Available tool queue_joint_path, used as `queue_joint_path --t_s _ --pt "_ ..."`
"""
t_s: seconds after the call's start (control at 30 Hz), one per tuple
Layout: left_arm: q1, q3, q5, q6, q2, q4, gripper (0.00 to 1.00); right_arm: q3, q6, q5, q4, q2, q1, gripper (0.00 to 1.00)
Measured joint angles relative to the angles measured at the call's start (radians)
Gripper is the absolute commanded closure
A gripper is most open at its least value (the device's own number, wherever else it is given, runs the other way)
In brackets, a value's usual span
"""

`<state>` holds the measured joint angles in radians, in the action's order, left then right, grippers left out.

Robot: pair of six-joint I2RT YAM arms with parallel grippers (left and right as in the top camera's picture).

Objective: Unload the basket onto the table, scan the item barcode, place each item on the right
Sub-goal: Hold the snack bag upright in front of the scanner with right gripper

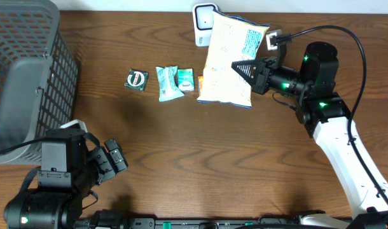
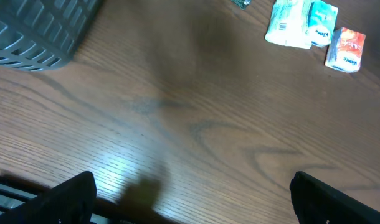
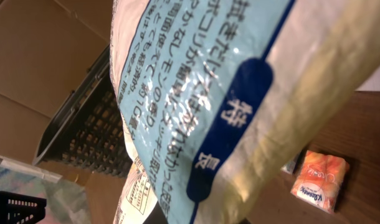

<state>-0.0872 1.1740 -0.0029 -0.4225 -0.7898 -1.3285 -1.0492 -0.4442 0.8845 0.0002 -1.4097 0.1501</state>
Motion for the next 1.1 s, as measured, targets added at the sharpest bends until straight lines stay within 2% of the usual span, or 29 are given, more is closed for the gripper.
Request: queue_joint_path --t_s 1.1 --pt "0.0 0.0 0.0 0.0 0.0 0.0 0.02 0.0 0.0 -0.029 -0.043 0.0 0.014 0.99"
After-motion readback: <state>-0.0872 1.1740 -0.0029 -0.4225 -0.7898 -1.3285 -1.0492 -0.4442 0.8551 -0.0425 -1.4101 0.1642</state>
